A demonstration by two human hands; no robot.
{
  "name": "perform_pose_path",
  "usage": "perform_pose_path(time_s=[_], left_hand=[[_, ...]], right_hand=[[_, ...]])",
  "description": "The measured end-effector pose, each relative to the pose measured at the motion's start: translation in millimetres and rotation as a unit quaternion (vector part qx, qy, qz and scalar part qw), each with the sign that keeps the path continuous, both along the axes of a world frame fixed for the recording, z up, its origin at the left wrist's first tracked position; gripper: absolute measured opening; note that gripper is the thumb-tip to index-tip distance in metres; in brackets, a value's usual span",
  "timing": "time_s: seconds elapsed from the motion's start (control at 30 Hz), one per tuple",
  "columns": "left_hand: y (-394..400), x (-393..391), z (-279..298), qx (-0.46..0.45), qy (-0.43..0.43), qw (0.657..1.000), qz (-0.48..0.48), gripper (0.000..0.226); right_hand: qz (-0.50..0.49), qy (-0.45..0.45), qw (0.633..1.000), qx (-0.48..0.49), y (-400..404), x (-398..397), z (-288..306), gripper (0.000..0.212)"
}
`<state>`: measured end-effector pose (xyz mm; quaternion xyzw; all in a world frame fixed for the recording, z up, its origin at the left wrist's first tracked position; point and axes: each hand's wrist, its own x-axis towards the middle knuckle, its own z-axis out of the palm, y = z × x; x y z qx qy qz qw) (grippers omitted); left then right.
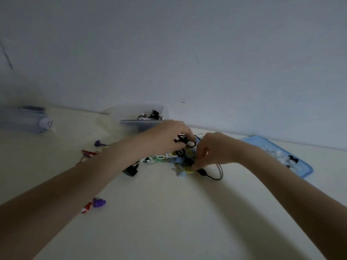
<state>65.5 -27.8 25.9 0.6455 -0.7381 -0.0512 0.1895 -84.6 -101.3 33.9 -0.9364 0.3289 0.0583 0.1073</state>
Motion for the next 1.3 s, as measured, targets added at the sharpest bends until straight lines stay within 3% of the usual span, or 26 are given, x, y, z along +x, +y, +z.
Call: perform_pose_path(time_s=[0.13,0.23,0.4,0.47,0.57,0.67,0.73,0.83,0.97,1.03,1.2,1.3], left_hand=[[-1,-11,0,0.014,0.051,0.999,-0.006,0.028],[-3,-15,10,0.01,0.124,0.992,-0.019,0.032],[-25,-23,27,-0.097,0.293,0.949,0.057,0.017],[-33,-30,35,-0.101,0.293,0.947,0.088,0.014],[-38,-44,39,-0.08,0.309,0.946,0.055,0.019],[-37,-60,37,-0.035,0.323,0.945,0.016,0.017],[-38,-72,34,0.002,0.365,0.931,0.002,0.022],[-35,-83,30,0.068,0.469,0.88,0.027,0.026],[-32,-97,20,0.162,0.578,0.799,0.045,0.017],[-29,-99,15,0.191,0.604,0.773,0.03,0.016],[-29,-104,3,0.177,0.645,0.743,-0.001,0.011],[-37,-113,-4,0.14,0.615,0.775,0.039,0.011]], right_hand=[[-0.005,-0.025,1.0,-0.014,4,-11,-8,0.02],[-0.06,-0.178,0.982,0.021,-2,-20,22,0.01],[-0.065,-0.43,0.9,-0.031,-1,-33,67,0.004],[-0.048,-0.514,0.854,-0.072,1,-38,78,0.006],[-0.02,-0.609,0.788,-0.082,3,-48,93,0.007],[-0.009,-0.648,0.755,-0.097,2,-58,100,0.006],[-0.03,-0.635,0.761,-0.128,-2,-67,100,0.007],[-0.091,-0.554,0.812,-0.16,-12,-77,90,0.01],[-0.157,-0.389,0.906,-0.063,-24,-93,56,0.009],[-0.179,-0.325,0.928,-0.018,-29,-95,30,0.009],[-0.16,-0.227,0.96,0.035,-29,-99,-23,0.014],[-0.172,-0.234,0.956,0.038,-35,-110,-21,0.016]])
